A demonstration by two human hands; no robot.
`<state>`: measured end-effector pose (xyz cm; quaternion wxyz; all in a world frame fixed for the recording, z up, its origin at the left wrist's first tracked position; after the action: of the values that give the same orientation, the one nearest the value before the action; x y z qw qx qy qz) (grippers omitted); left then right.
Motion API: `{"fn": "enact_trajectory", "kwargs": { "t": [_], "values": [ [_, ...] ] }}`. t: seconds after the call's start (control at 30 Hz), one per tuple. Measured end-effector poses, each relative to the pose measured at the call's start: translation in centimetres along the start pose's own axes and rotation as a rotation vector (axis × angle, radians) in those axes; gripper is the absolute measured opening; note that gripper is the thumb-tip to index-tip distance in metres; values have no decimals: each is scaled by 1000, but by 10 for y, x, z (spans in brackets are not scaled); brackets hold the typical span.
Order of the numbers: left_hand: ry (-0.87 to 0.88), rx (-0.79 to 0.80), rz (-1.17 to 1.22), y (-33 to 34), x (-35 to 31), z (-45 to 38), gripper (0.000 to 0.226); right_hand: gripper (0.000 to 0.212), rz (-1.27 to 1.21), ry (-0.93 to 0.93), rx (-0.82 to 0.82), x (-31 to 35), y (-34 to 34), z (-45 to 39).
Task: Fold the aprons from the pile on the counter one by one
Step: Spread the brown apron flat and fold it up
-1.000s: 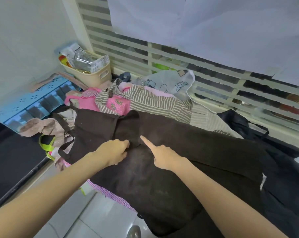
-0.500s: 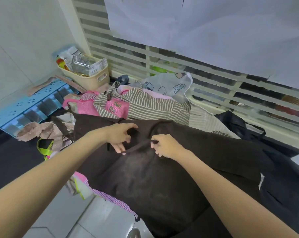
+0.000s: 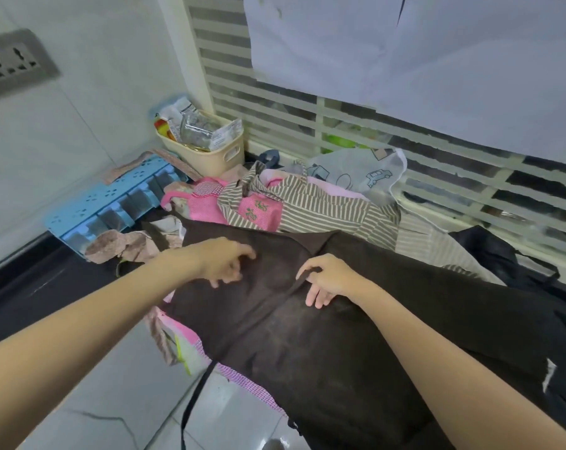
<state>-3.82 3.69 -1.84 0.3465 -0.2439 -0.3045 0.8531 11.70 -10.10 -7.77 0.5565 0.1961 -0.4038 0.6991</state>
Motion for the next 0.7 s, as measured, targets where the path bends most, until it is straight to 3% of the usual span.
{"fn": "enact_trajectory", "kwargs": {
  "t": [0.07,0.1,0.2,0.3,0.4,0.47,0.53,0.6,0.63,0.7],
  "values": [
    [275,-307,-217,-10,-35,-13,61,30,-22,-14,113,9,9,8],
    [366,-371,-290,-10,-51,-17,64,31,-16,-38,117,11,10,11],
    [481,-348,-481,5,-85,-39,58,28,-60,-100,40,5,7,19],
    [584,-323,-445,19,-100,-59,39,18,-340,-124,86,-5,9,33],
    [544,-365,-489,13,-93,-75,32,20,-481,-191,209,-15,12,53],
    [476,-416,-582,1,-81,-84,33,18,-400,-132,361,-22,9,72],
    [539,-502,-561,-11,-66,-89,36,17,-322,-31,455,-37,-4,90],
    [493,-403,-652,-5,-57,-93,46,18,-230,109,386,-61,-30,104],
    [417,-338,-823,1,-54,-93,51,17,-144,184,301,-73,-42,108],
    [302,-285,-923,13,-52,-89,62,15,105,315,56,-102,-62,107]
  ]
}}
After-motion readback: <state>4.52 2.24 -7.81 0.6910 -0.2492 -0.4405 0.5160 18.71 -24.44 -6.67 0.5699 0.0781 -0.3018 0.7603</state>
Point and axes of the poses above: each hand's wrist, its own z-axis away from the middle knuckle, its own y-axis out of the palm, x = y × z, the point moved 3 cm from there along -z, towards the middle knuckle, and after that the axes turned 5 degrees about x, right-handed, at the moved point
